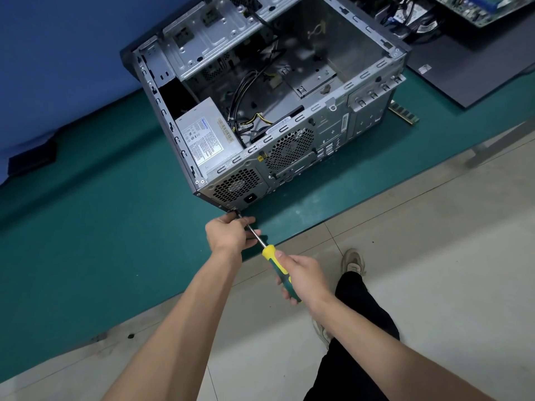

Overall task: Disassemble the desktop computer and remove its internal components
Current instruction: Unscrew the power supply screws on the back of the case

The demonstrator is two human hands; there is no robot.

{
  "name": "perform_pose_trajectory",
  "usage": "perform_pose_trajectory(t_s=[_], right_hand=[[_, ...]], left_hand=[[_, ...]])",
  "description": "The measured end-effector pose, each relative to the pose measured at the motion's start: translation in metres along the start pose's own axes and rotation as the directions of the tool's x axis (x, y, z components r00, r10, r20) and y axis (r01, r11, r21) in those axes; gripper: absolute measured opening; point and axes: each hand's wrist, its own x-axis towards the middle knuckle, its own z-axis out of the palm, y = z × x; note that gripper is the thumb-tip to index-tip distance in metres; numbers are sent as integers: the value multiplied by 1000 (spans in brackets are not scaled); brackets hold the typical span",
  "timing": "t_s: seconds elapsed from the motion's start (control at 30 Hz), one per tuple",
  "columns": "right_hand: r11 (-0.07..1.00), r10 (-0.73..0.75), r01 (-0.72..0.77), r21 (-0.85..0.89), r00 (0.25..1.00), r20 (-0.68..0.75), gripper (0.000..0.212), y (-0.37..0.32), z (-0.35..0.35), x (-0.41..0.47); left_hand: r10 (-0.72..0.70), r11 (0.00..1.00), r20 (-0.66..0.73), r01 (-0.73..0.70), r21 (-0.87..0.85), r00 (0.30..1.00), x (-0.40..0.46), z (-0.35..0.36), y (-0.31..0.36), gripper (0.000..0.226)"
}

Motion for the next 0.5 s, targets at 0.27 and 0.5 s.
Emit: perform_pose_trajectory(t_s=[0.27,0.5], right_hand=[[914,225,-317,252,915,333,43,-1,2,-3],[914,-153,32,-403,950,-272,39,5,30,-9]], left_hand=[[32,999,-17,-31,25,999,2,-3,-2,14],[20,1000,-71,-20,6,997,-14,12,-24,16]])
